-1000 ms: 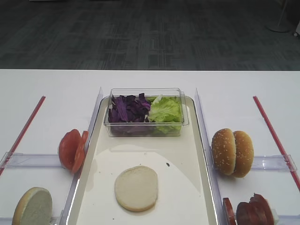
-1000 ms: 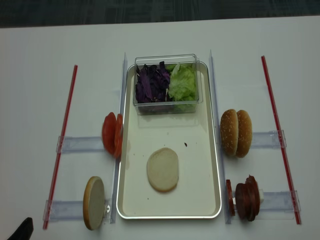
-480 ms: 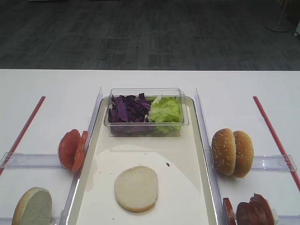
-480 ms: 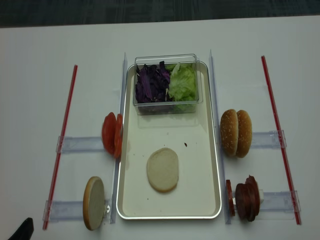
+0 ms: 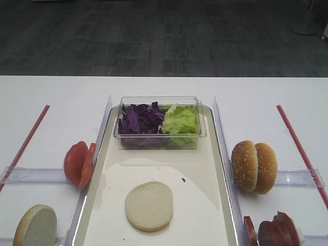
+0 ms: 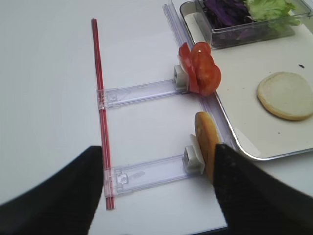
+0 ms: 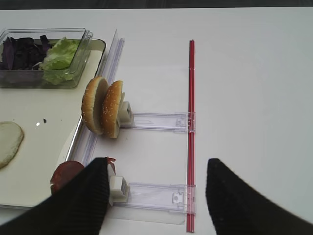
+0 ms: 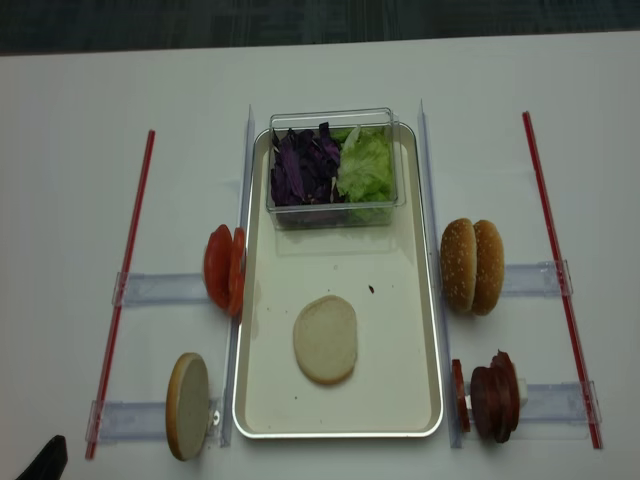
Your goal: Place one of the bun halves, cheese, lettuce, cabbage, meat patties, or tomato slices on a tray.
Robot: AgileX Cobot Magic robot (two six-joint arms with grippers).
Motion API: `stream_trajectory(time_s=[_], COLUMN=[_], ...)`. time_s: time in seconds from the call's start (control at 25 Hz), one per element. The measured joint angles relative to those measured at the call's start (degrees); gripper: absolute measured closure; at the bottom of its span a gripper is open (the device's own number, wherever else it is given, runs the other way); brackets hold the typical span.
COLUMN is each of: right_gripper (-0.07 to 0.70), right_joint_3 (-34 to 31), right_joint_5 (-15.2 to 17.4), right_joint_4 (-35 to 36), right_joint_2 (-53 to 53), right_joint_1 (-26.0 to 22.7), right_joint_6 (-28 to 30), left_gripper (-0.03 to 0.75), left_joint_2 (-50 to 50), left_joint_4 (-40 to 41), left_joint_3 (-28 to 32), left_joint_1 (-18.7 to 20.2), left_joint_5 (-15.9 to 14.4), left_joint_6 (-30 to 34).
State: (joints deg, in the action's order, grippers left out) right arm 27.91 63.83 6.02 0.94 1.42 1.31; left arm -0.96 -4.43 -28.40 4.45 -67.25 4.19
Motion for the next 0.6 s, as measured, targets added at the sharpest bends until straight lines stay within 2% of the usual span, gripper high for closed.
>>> stream_trajectory(time_s=[0.6], right_gripper=[0.168], right_joint_3=[0.0], right_joint_5=[0.1], right_joint_4=[0.0], right_joint_2=[0.0], right_joint_1=[0.0], right_joint_6=[0.0], left_gripper=[0.258], left_joint_2=[0.0], left_joint_4=[0.0], left_joint_3=[0.0], left_joint_1=[0.0], left_joint_5=[0.0], left_joint_6=[-0.1])
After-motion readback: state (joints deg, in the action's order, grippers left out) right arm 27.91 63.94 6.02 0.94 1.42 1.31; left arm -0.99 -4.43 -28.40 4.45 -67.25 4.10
